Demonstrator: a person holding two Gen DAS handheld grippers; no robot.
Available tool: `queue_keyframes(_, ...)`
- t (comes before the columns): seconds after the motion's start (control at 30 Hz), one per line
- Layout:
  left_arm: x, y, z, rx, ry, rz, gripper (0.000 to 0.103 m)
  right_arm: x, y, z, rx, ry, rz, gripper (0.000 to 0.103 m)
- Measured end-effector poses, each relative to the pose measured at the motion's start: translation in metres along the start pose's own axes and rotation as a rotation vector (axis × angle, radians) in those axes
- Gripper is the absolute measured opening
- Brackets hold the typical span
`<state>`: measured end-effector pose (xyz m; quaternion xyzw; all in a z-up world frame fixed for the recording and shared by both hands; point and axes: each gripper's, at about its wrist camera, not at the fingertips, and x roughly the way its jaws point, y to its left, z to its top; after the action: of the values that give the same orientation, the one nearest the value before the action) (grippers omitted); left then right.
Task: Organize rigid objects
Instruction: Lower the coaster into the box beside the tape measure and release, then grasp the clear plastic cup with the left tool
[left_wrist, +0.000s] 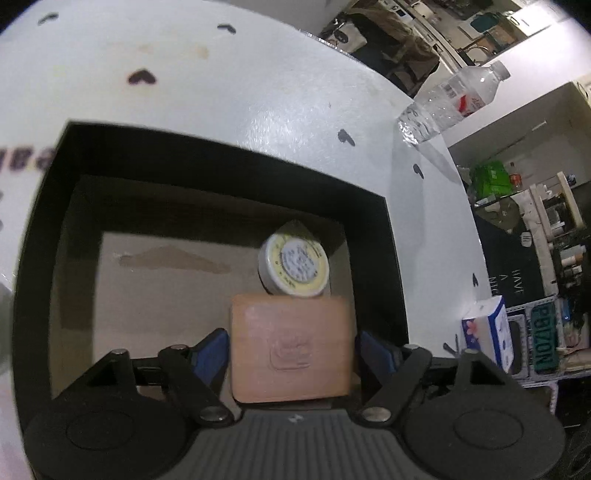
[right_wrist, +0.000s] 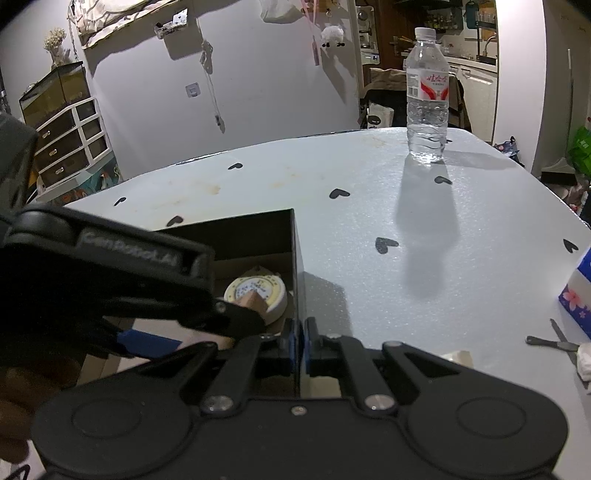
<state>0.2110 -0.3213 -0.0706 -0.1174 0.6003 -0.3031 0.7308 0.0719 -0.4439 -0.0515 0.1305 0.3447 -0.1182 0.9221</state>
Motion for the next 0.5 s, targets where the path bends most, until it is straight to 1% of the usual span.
queue_keyframes(0.33, -0.002, 0.000, 0.001, -0.005, 0.001, -0.014, 0.086, 0.000, -0.002, 0.000, 0.005, -0.001, 0.008, 0.006)
queue_keyframes(0.43, -0.013, -0.001, 0.001, 0.019, -0.013, -0.030, 0.089, 0.000, -0.002, 0.000, 0.005, -0.001, 0.009, 0.006)
queue_keyframes(0.5, -0.025, -0.006, 0.000, 0.054, -0.046, -0.039, 0.092, 0.000, -0.002, 0.000, 0.006, -0.001, 0.009, 0.006)
